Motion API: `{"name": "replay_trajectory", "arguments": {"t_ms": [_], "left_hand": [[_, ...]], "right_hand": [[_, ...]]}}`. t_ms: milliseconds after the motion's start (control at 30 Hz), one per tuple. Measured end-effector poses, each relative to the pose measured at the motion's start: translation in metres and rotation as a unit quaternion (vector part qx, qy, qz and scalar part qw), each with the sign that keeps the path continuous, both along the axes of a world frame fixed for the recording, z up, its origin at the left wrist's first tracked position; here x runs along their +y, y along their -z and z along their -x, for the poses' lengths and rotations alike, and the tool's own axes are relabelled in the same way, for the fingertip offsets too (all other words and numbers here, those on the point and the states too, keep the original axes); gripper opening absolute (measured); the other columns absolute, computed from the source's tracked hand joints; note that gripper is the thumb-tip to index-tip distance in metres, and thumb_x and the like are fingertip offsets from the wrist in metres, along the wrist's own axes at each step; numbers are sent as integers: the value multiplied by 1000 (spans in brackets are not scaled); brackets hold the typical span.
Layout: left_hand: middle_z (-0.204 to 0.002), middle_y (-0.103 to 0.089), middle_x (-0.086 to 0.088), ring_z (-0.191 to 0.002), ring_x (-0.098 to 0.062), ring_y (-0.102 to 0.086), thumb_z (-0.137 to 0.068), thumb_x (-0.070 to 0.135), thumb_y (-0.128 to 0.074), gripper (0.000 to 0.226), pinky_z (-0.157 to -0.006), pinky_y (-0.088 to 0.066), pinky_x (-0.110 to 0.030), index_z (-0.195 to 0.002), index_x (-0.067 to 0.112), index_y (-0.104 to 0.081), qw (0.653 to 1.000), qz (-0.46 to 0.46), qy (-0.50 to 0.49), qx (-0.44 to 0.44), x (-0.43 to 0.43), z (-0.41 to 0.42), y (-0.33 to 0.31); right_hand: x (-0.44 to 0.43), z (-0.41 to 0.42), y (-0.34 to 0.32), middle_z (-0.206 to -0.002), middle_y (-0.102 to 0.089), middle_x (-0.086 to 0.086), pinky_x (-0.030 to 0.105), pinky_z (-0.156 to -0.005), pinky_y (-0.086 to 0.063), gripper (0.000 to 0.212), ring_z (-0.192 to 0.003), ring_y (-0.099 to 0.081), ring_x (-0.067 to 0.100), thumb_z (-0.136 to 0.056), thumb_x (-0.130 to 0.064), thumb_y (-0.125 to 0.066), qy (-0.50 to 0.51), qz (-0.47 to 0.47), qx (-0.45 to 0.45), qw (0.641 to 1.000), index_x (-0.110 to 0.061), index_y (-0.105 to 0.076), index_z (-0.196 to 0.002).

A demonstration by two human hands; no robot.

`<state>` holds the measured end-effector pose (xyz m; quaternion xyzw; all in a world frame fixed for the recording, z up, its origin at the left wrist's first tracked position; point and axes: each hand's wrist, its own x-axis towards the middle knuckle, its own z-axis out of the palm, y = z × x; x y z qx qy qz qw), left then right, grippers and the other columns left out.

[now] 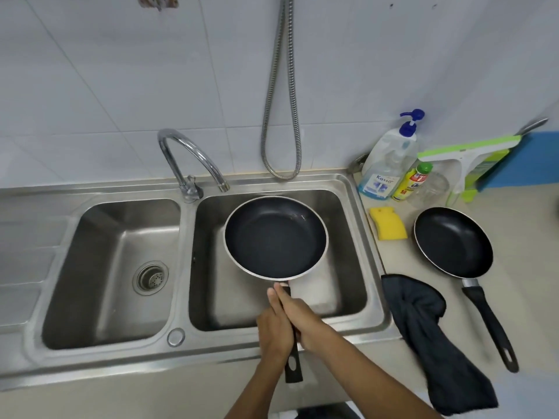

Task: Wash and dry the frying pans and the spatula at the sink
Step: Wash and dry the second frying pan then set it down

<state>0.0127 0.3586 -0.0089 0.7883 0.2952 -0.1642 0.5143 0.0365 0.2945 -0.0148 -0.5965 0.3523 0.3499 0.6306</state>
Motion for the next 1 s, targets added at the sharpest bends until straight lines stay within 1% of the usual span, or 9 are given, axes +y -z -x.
{"name": "replay_trajectory", "arguments": {"t_ms": [133, 233, 333, 433, 533, 633, 700, 833, 1000], "left_hand": [[-87, -75, -5, -86, -20, -70, -100, 65, -8, 84, -80, -54, -37, -92, 17, -76, 999, 5, 24, -37, 10, 10, 10], [-88, -76, -8, -86, -26, -70, -104, 59, -12, 79, -74, -48, -34, -93, 14, -77, 990, -61, 114, -56, 29, 16, 13], [-75, -73, -11, -73, -33, -69, -103, 59, -6, 84, -67, -50, -37, -84, 11, -73, 941, -220, 228, -118, 79, 10, 7], [-66, -65, -9, -62, -35, -64, -101, 53, -24, 59, -60, -51, -39, -75, 15, -61, 908, -312, 184, -212, 138, -56, -15], [-105, -63, -7, -95, -31, -61, -99, 32, -52, 19, -79, -54, -47, -107, 15, -58, 847, -375, 196, -321, 177, -169, -37], [-148, -47, -16, -134, -34, -47, -96, 21, -58, 50, -107, -46, -49, -142, 5, -45, 770, -479, 307, -289, 193, -257, -38], [-149, -46, -18, -137, -34, -45, -96, 15, -57, 49, -108, -43, -48, -142, 3, -43, 744, -511, 362, -231, 197, -279, -29], [-116, -61, -17, -109, -38, -61, -94, 6, -56, 23, -87, -50, -48, -117, 2, -55, 769, -487, 341, -236, 202, -278, -18], [-107, -65, -19, -96, -41, -66, -92, 0, -57, 21, -80, -51, -51, -113, 2, -59, 780, -456, 322, -283, 213, -249, -10]], "right_hand": [[11, 10, 11, -80, -69, 8, 28, -75, -54, 46, -76, -69, 16, -97, -53, -60, 44, -12, -74, 996, -9, -71, -91], [12, 14, 11, -77, -71, 7, 38, -79, -57, 50, -74, -69, 18, -96, -53, -60, 16, 43, -109, 993, -6, -73, -87], [4, 13, 7, -68, -69, 9, 36, -61, -56, 47, -58, -64, 22, -97, -48, -62, 26, 66, -115, 991, -5, -69, -80], [-4, 21, 1, -56, -55, 6, 26, -41, -39, 44, -42, -45, 17, -99, -44, -60, 17, 73, -116, 990, -6, -60, -78], [-2, 29, 0, -55, -50, 6, 25, -40, -36, 44, -42, -41, 16, -99, -45, -59, 9, 72, -118, 990, -8, -58, -75], [6, 34, -1, -56, -49, 5, 25, -39, -35, 42, -42, -40, 16, -98, -42, -62, 12, 65, -130, 989, -7, -57, -75], [10, 37, -1, -56, -48, 6, 25, -40, -33, 40, -41, -38, 16, -96, -40, -67, 17, 54, -133, 990, -7, -55, -76], [8, 39, -2, -57, -46, 7, 25, -40, -32, 42, -41, -37, 16, -90, -40, -74, 11, 45, -133, 990, -9, -52, -75], [9, 33, -1, -58, -47, 5, 24, -41, -33, 41, -41, -38, 15, -90, -40, -75, 1, 28, -128, 991, -9, -51, -78]]}}
